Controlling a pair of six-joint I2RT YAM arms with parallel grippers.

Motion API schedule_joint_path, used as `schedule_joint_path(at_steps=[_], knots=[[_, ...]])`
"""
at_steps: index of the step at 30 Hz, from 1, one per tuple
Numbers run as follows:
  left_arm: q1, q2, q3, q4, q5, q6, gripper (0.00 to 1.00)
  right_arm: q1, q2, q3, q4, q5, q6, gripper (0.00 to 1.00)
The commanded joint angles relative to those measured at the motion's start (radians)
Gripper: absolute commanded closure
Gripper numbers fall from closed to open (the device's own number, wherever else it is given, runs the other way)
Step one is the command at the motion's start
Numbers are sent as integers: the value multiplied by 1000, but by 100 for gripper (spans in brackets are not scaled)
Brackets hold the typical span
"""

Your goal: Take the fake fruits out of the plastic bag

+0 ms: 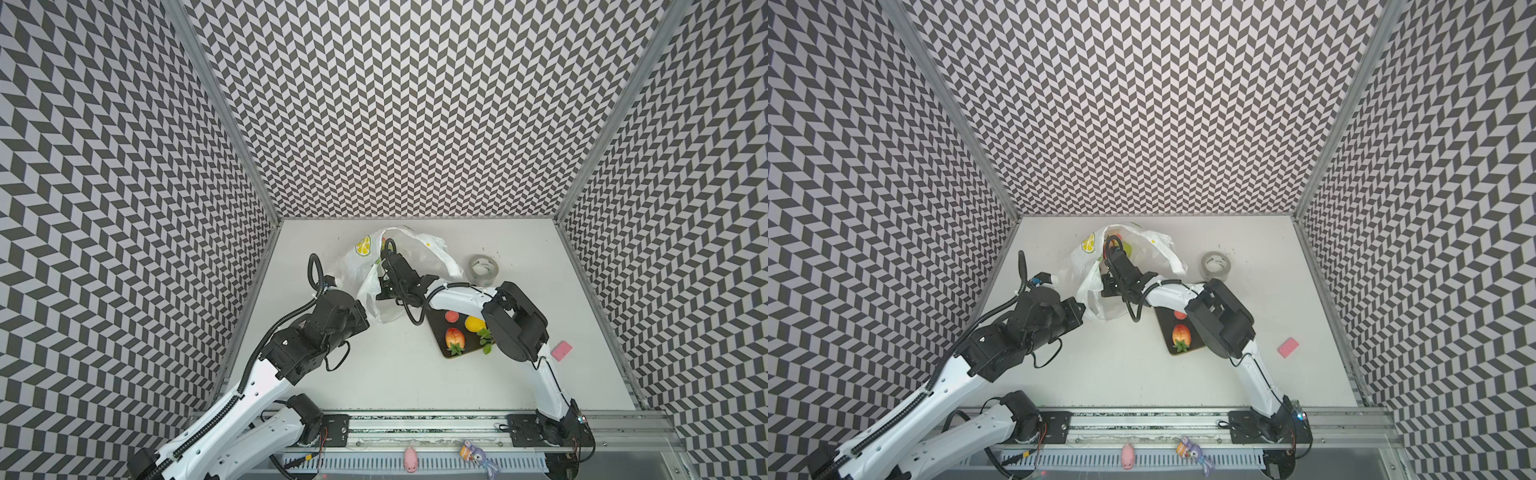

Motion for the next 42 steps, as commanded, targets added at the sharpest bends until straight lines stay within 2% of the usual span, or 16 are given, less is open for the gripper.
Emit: schedule_joint_path(at_steps=[1, 4, 9, 17, 19, 22, 26, 28, 30, 33, 35, 38, 42], knots=[[-5, -14, 40, -130, -63, -24, 100, -21, 38, 32, 52, -1, 211, 60], [-5, -12, 62, -199, -89, -29, 100, -23, 52, 46, 77, 2, 307, 55], [-5, 26, 83, -252, -98, -50, 100, -23, 88, 86, 111, -40, 391, 47], [-4, 72, 93, -276, -99, -91, 100, -37, 132, 85, 212, -117, 503, 47], [-3, 76, 103, -289, -106, -99, 89, -39, 134, 83, 230, -120, 522, 46], [-5, 79, 146, -313, -142, -95, 66, -39, 138, 81, 249, -118, 547, 44], [-3, 96, 261, -378, -293, -24, 38, -39, 141, 79, 276, -122, 578, 43], [18, 113, 324, -382, -349, 50, 31, -40, 143, 83, 281, -115, 589, 41], [92, 146, 378, -355, -334, 164, 25, -40, 143, 87, 283, -103, 600, 39], [267, 212, 437, -301, -220, 304, 21, -40, 144, 89, 289, -96, 614, 38], [368, 248, 455, -256, -155, 353, 19, -40, 146, 89, 294, -91, 620, 37], [503, 311, 454, -138, -9, 386, 15, -40, 150, 89, 303, -90, 627, 36], [595, 436, 456, -17, 163, 347, 7, -40, 149, 86, 303, -88, 634, 35]])
